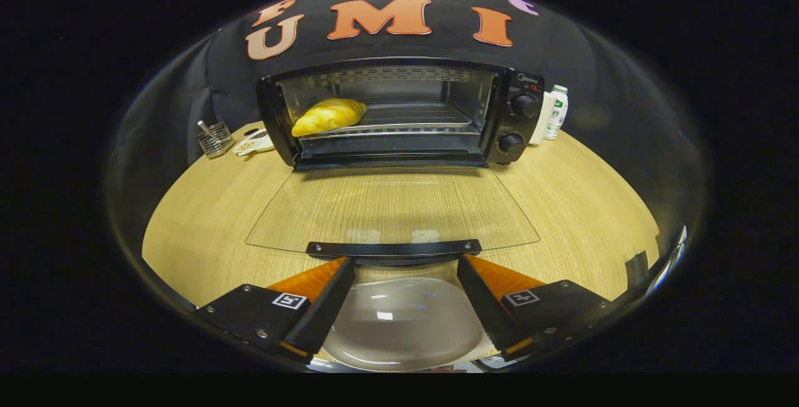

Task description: Open the toaster oven, put the food inside, and close the toaster oven door.

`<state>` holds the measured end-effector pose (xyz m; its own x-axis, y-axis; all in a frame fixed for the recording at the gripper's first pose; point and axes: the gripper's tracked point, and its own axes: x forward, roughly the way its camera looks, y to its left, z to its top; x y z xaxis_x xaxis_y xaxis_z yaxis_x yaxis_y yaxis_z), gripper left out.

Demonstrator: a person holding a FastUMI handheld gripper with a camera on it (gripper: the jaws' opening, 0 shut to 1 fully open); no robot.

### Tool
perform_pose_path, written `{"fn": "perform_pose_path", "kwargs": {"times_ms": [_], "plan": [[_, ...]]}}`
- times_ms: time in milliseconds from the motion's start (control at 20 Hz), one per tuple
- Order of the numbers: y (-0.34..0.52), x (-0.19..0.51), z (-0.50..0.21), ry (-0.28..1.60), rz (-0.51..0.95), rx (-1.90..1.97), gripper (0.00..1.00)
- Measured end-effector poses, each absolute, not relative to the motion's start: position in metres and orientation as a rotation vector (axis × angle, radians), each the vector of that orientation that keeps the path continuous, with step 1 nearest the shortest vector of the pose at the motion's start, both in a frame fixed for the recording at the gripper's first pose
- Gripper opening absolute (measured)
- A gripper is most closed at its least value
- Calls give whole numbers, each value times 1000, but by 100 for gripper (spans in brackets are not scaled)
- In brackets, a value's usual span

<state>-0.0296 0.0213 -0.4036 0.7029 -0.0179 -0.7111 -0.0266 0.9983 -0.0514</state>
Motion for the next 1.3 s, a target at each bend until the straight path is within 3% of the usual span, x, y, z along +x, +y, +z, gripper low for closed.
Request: {"fn": "perform_pose_path", "kwargs": {"times_ms": [450,800,1300], "plan": [[25,-16,-341,690,33,-41,99],[36,37,-271,532,38,-6,99],[63,81,-247,482,59,-28,99]]}}
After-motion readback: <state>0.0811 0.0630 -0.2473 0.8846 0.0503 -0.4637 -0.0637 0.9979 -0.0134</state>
